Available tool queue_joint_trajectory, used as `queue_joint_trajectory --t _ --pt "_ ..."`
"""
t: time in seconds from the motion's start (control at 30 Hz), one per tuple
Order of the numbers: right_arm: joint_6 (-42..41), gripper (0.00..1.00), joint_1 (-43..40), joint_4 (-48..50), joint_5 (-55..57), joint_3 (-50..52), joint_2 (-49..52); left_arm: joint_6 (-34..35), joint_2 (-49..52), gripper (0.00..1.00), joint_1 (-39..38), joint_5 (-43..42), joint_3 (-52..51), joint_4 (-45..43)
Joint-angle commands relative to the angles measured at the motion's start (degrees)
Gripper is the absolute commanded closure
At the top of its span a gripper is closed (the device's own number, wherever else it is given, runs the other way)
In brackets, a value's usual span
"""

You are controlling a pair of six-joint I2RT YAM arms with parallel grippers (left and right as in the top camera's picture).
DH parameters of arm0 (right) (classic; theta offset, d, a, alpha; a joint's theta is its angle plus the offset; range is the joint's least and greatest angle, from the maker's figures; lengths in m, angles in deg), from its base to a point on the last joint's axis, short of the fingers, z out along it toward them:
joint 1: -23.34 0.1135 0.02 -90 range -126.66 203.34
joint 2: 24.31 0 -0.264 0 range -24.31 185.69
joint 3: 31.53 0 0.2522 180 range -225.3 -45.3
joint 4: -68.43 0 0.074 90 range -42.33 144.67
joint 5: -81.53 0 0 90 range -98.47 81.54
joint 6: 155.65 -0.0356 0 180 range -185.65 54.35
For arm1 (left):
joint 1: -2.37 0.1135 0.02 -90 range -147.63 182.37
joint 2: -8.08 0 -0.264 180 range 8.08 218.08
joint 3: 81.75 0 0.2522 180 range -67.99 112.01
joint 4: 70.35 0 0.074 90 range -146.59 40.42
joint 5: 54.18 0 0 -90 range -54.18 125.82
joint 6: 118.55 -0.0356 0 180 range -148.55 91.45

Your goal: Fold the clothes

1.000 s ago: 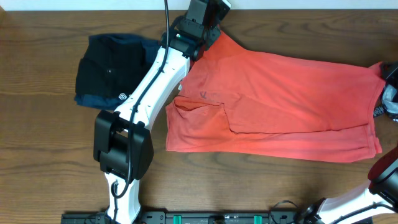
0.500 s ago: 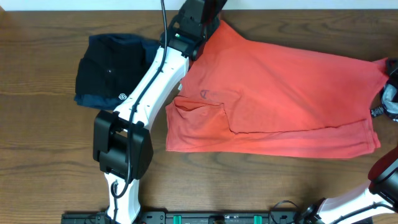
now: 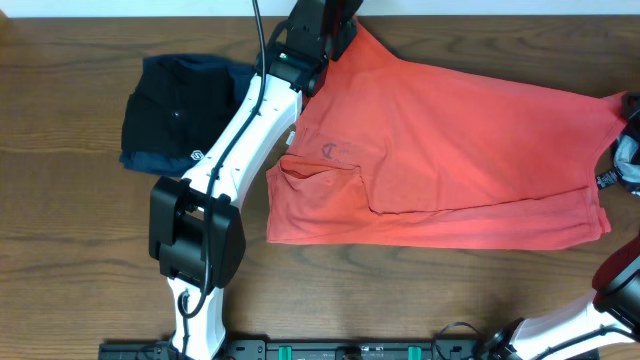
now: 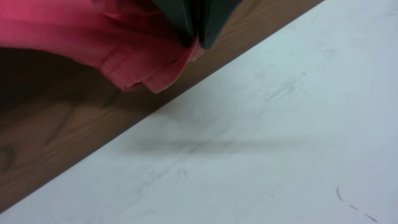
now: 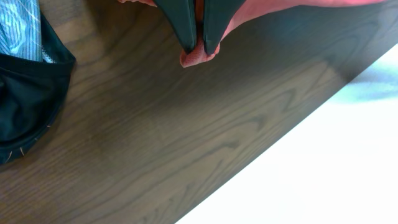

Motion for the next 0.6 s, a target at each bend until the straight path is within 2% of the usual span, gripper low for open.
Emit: queue_joint_trajectory --t 0.0,0.2,0.47,0.57 --pt "0.59 0.99 -0.85 -0.33 -1.40 0.00 0.20 2.64 -0.31 0.94 -0.13 -0.92 0.68 1.46" --pt "5.33 0.98 -2.40 -1.33 -8.39 -0.02 0.17 2.69 -0.35 0.94 -0.15 -0.94 0.68 12.07" --pt "5.57 0.98 -7.63 -5.70 -8.66 -0.02 0.09 2.71 -0.96 0.94 -2.51 -0.98 0.68 31.04" --pt "8.81 0.98 -8.46 -8.48 -9.88 -0.02 0.09 2.71 -0.96 0.94 -3.65 -2.19 0.68 37.90"
